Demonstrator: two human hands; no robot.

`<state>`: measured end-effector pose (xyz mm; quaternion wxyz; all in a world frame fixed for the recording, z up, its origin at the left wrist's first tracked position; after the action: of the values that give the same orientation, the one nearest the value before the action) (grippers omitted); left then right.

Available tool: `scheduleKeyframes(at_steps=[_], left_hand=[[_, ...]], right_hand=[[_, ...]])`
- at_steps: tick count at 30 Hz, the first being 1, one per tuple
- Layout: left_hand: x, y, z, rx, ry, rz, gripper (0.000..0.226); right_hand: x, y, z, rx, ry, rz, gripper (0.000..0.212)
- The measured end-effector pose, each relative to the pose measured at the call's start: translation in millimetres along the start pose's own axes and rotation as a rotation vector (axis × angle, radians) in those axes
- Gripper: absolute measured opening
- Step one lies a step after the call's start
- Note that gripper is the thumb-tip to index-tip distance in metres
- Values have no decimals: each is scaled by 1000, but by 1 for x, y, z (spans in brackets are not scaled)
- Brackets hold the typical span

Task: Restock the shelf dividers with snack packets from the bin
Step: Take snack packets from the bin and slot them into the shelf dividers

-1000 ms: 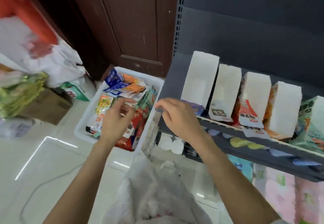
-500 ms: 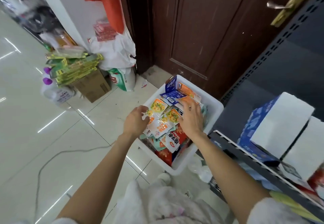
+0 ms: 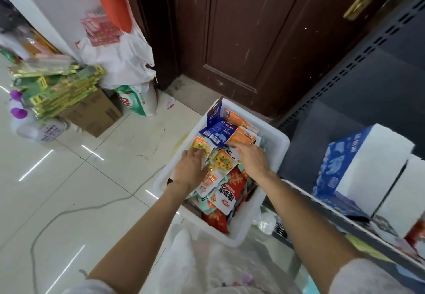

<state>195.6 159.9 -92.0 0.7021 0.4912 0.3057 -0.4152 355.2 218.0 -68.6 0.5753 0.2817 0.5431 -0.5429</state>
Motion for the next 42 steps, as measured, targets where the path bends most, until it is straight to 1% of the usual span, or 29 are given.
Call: scheduleKeyframes(at_steps=[3,6,9,10,12,14,15,17,18,20,21,22,24,25,27,28,29,30,31,32,33,34,36,38,39,41,42], left_hand=[[-1,5,-5,38,19,-102,60],[1,3,-8,21,-17,-69,63],[3,-1,-8,5,-49,-28,68],[3,-3,-8,4,-63,-19,70],[2,-7,-6,-4,-96,-1,70],[-3,-8,-3,-11,-102,29,64],[-6,-8,-1,-10,-83,48,61],[-15,-4,4,2,-3,95,57],[-19,-1,5,22,35,147,59],[-26,12,6,76,39,338,69],[-29,21,4,109,3,452,77],[-34,32,4,145,-44,550,83],[-42,51,2,186,-167,686,84],[-45,59,2,183,-258,742,77],[-46,72,5,153,-447,852,53],[-46,76,7,137,-481,879,42],[-47,74,6,120,-452,885,35],[-50,69,5,96,-373,884,31],[-51,59,3,61,-264,872,28],[-52,46,4,19,-169,879,27],[-51,31,5,-35,-96,904,26],[-48,16,9,-97,-48,952,26],[-41,-12,19,-201,23,984,32],[-32,-29,29,-268,61,963,39],[-28,-34,34,-300,71,967,41],[-21,-41,40,-348,78,965,43],[-19,-43,42,-364,82,954,46]], right_hand=[[-3,1,6,20,-13,-64,34],[-3,1,9,20,13,-91,34],[-5,-2,11,-20,56,-53,30],[-6,-4,11,-41,45,-30,29],[-3,-5,15,-62,-32,-50,28],[-2,-5,22,-74,-93,-85,26],[-3,-6,25,-78,-98,-97,27],[-12,-6,29,-66,-54,-132,31],[-20,-6,30,-48,-6,-151,32],[-39,-3,33,1,115,-220,29],[-49,-1,35,37,174,-293,26],[-58,2,39,74,221,-418,22],[-73,5,46,107,264,-804,14],[-78,6,50,121,283,-979,13],[-80,15,54,192,350,-1214,17],[-73,22,55,264,363,-1299,20],[-65,27,57,341,351,-1352,24],[-57,31,60,386,327,-1312,29],[-50,33,63,383,284,-1148,33],[-40,31,66,351,206,-930,35],[-29,24,70,305,104,-746,35],[-11,15,73,272,6,-618,36],[25,-1,78,315,-151,-525,46],[55,-8,74,457,-186,-446,65],[63,-9,71,534,-176,-436,70],[72,-9,63,652,-131,-483,67],[76,-10,59,673,-134,-532,62]])
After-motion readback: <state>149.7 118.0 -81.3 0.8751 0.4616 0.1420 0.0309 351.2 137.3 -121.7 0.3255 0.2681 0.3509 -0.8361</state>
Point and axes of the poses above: each hand's wrist, its own z-axis away from the middle knuckle, its own x-axis out of the palm, y = z × x, the point moved 7 cm from there along -z, towards the middle knuckle, and after that the axes turned 3 degrees about z, right-handed, at the moved point
